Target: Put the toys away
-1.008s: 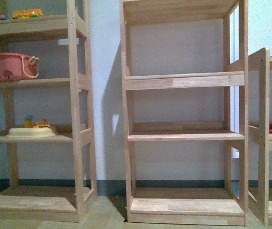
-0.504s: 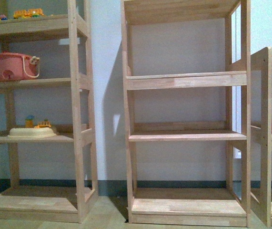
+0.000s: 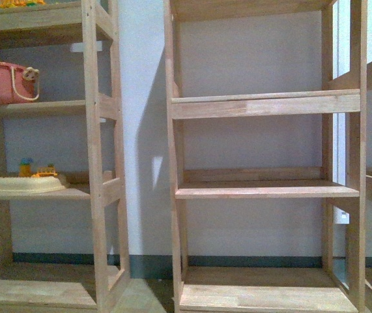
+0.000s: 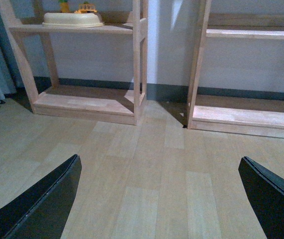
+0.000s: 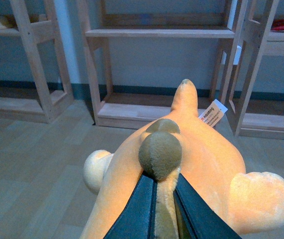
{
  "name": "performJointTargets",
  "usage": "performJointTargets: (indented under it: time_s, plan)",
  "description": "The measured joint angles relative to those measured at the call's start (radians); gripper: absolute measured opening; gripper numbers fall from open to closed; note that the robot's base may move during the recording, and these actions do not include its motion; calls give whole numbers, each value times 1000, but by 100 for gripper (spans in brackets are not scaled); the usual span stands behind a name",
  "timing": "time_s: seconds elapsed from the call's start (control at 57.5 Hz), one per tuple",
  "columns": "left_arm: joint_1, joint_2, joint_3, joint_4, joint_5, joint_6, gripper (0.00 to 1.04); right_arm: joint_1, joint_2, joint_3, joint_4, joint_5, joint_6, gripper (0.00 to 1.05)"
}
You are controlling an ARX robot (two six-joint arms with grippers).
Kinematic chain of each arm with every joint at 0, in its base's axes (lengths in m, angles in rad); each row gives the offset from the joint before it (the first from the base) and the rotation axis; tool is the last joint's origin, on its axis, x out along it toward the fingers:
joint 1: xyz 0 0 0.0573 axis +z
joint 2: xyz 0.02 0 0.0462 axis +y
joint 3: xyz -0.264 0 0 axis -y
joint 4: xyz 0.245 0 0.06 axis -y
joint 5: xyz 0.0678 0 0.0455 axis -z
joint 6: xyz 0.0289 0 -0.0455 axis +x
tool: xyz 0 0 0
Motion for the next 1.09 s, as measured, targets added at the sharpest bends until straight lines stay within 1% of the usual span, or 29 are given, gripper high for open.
performJointTargets:
  time_s: [1.095]
  plan:
    - [0, 0, 0, 0, 0, 0, 98, 0, 0, 0, 0, -1, 0, 6]
